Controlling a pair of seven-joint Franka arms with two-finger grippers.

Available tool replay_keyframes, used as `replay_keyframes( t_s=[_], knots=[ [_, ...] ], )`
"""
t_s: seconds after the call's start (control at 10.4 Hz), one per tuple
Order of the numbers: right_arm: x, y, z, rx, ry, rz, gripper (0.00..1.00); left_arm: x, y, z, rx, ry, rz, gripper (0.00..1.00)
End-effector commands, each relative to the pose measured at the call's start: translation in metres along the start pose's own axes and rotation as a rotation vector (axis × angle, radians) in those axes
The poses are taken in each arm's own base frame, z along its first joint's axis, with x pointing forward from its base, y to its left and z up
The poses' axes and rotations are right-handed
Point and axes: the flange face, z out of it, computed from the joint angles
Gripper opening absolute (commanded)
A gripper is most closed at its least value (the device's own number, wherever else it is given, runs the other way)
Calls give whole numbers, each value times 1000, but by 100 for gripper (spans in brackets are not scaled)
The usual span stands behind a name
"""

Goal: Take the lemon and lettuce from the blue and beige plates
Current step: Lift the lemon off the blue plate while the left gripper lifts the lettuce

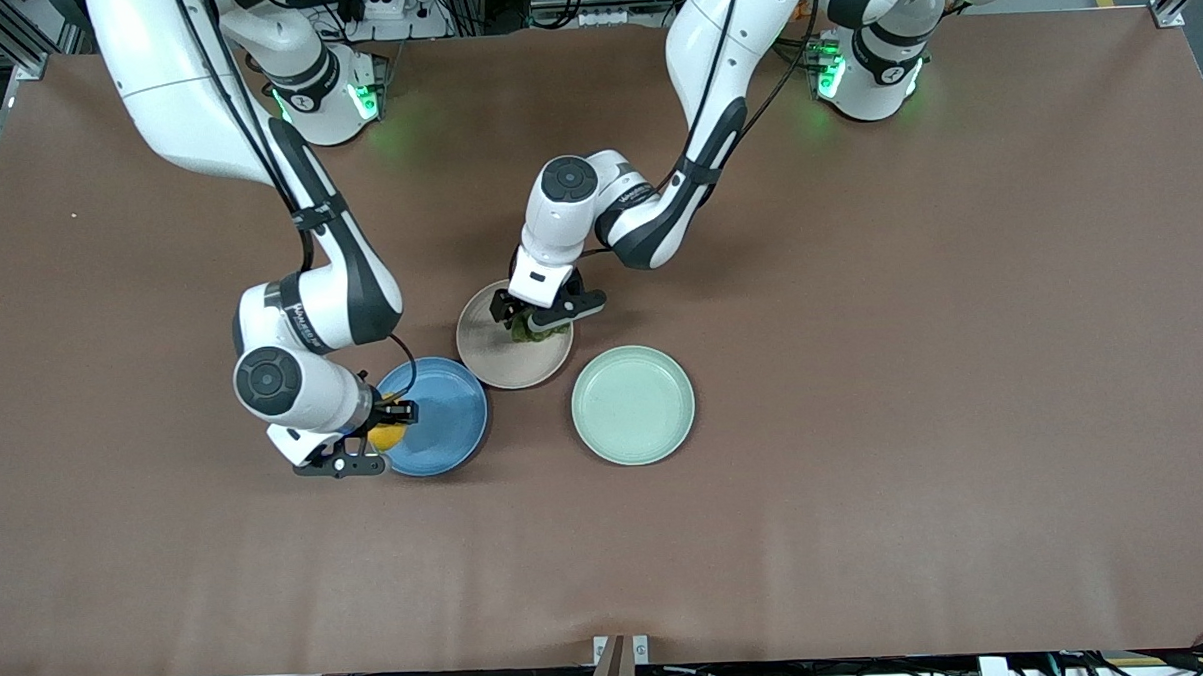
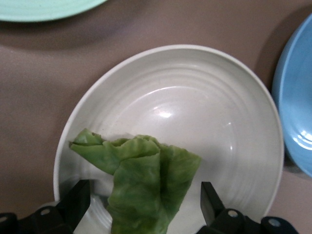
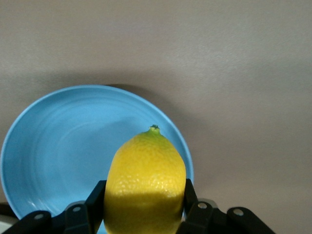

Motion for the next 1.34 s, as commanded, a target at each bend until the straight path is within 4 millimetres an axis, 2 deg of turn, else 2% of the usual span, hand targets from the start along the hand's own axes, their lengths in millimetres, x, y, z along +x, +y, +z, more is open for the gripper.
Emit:
replay_keyframes(
  t_s=[0.0, 0.38, 0.48, 0.58, 0.67, 0.77, 1.06, 1.25],
  knots=[
    [4, 24, -22, 22, -30, -57, 32, -8, 4, 8, -7, 35, 13, 100],
    [9, 81, -40, 33, -54, -144, 32, -4, 2, 11, 2, 64, 38, 100],
    [10, 98, -41, 37, -58, -166, 32, -6, 3, 11, 4, 76, 52, 69],
    [11, 114, -41, 41, -59, -183, 32, -6, 3, 9, 2, 75, 50, 33],
    [11, 131, -40, 46, -64, -201, 32, -5, 4, 8, 1, 75, 49, 22],
    [11, 143, -39, 50, -67, -217, 33, -4, 5, 6, -2, 76, 52, 2],
    [8, 173, -28, 58, -76, -252, 33, -4, 9, -1, -10, 79, 65, 0],
    [4, 193, -21, 63, -72, -276, 33, 3, 5, -4, 5, 84, 73, 0]
  ],
)
